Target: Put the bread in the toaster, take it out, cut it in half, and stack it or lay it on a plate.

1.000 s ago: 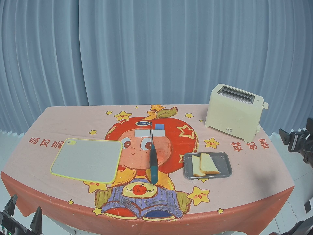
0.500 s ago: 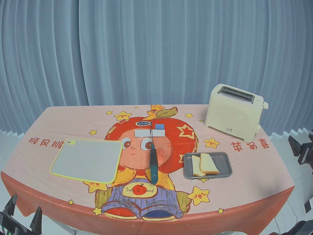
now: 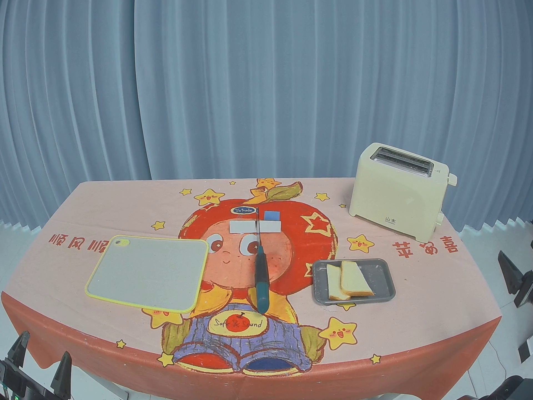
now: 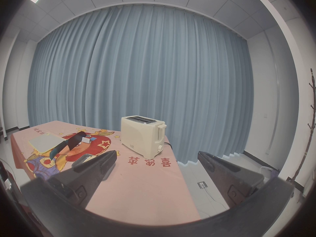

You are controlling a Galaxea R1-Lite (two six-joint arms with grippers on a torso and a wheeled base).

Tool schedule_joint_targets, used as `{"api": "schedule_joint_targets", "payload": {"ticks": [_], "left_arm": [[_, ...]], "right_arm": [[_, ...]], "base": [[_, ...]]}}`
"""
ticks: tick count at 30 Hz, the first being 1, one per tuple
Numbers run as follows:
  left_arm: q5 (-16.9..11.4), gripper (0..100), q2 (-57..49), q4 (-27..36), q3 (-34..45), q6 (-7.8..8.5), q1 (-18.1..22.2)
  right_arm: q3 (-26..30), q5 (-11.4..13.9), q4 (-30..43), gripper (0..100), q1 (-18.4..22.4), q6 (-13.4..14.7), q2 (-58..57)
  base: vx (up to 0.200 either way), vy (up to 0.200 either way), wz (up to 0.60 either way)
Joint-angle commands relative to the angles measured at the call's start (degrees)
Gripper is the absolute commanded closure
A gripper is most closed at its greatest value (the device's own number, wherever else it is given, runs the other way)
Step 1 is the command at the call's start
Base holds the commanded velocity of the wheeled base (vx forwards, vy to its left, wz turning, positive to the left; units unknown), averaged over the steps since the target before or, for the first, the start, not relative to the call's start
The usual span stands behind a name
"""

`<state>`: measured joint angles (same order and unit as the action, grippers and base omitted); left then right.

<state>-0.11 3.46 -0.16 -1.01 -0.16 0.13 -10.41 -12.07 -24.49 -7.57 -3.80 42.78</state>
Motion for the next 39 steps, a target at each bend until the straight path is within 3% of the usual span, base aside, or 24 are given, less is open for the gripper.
{"api": "schedule_joint_targets", "payload": {"ticks": [1,9,20,33,39], "left_arm": [[-0.07,0,-0.03,-0.02,1.01,-0.02,0.04],[-0.07,0,-0.03,-0.02,1.01,-0.02,-0.05],[0.02,0,-0.03,-0.02,1.01,-0.02,-0.05],[0.02,0,-0.03,-0.02,1.01,-0.02,0.04],[0.02,0,-0.03,-0.02,1.01,-0.02,0.04]], "right_arm": [[3.03,0.38,0.06,0,0.1,-0.24,-4.54],[6.28,0.56,1.02,0,0.1,-0.42,-7.97],[6.9,1.79,10.78,0,0.01,-0.59,-16.23],[10.15,1.79,11.66,0,0.1,-1.38,-20.8],[10.15,2.84,17.81,0,0.1,-1.38,-24.5]], "base": [[0.0,0.0,0.0],[0.0,0.0,0.0],[0.0,0.0,0.0],[0.0,0.0,0.0],[0.0,0.0,0.0]]}}
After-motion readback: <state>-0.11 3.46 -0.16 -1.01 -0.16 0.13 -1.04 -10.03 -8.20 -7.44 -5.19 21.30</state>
